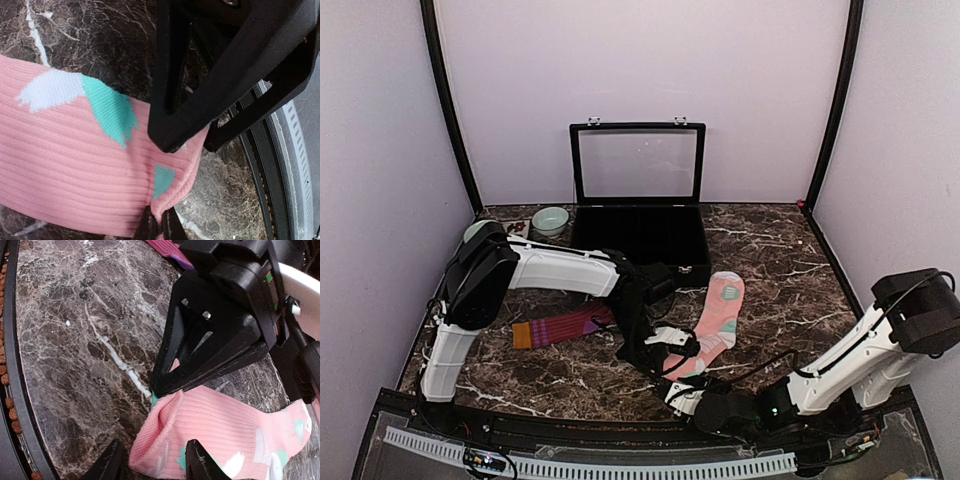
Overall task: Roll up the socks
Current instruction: Roll the sock at the center of the board.
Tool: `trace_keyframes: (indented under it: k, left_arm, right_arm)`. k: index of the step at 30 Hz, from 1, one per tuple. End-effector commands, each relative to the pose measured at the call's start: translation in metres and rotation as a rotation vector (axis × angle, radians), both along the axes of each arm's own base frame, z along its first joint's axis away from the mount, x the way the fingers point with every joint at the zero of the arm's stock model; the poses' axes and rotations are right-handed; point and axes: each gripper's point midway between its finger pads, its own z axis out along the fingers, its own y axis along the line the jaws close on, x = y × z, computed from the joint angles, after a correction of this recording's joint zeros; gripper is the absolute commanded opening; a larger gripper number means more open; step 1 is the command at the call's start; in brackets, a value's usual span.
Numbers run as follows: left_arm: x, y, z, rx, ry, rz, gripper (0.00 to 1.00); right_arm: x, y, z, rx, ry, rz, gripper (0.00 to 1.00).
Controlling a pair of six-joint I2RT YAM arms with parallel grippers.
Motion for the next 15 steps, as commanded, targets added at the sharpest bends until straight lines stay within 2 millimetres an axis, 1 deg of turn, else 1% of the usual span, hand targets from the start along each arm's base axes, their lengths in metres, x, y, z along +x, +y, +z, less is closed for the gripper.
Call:
trace_keyframes:
  k: [1,4,7,11,13,15]
  left_arm:
    - [-0.007,0.022,-0.025,0.13,0.029,-0.005,0.0]
    - [-0.005,0.022,-0.026,0.136,0.022,0.001,0.0]
    - [-0.005,0.024,-0.029,0.146,0.012,0.003,0.0]
    - [-0.001,0.026,-0.033,0.158,-0.013,0.006,0.0]
    - [0.0,0.025,-0.034,0.158,-0.018,0.013,0.0]
    - [0.003,0.022,-0.034,0.152,-0.029,0.021,0.0]
  right_arm:
    - [0.003,0.008,-0.003,0.015,0.018,-0.003,0.4]
    - [0.012,0.006,-0.001,0.042,0.018,-0.057,0.32]
    - [0.013,0.008,-0.001,0.061,0.03,-0.074,0.27]
    - [0.013,0.009,-0.004,0.074,0.059,-0.1,0.17]
    - [0.011,0.009,-0.003,0.091,0.087,-0.112,0.15]
    - [0.008,0.009,0.003,0.109,0.085,-0.12,0.19]
